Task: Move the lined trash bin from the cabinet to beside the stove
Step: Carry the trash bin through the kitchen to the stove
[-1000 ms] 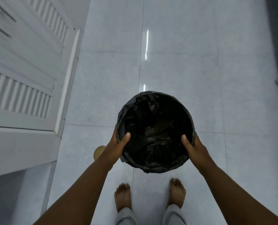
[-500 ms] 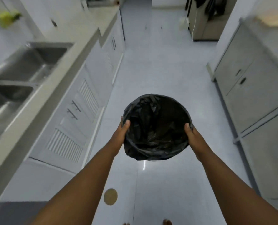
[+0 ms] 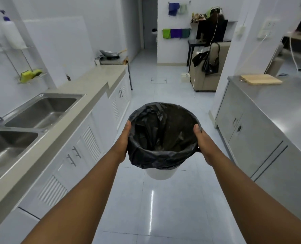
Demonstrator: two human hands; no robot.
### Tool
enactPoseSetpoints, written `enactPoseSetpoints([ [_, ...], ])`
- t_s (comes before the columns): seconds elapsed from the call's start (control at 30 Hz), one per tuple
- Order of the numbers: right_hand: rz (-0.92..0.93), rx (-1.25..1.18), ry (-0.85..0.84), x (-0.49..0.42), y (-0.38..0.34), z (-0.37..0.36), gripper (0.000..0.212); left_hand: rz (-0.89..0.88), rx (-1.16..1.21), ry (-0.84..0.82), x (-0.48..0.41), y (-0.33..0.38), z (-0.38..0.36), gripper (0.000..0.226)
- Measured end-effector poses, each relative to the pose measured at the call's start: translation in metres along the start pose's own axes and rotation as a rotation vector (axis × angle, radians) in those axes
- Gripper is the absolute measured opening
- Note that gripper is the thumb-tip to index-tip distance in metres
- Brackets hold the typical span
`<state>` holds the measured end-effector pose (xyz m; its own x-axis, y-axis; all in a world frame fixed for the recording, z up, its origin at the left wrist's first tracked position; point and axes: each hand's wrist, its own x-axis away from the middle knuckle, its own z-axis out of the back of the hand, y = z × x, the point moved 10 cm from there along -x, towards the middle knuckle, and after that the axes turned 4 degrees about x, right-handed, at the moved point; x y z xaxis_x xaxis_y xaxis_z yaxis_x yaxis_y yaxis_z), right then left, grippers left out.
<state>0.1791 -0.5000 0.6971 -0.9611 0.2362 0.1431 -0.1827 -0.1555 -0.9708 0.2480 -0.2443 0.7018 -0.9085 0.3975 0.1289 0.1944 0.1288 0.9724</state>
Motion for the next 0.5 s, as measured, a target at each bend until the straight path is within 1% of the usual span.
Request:
enactPoseSetpoints([
  [0.07,0.005,0.01,-0.007,-0.008,-0.005,0.005,0.086,-0.002,0.021,0.005,-0.009,0.003,-0.003,0.059],
  [0.2,-0.009,0.014,0.007,-0.037,-0.004,0.012,0.072,-0.003,0.038,0.016,-0.035,0.004,-0.004,0.066],
  [0.5,-0.049,0.063,0.037,-0.153,-0.01,0.006,0.075,0.046,0.041,0.017,-0.153,0.004,0.03,0.07],
])
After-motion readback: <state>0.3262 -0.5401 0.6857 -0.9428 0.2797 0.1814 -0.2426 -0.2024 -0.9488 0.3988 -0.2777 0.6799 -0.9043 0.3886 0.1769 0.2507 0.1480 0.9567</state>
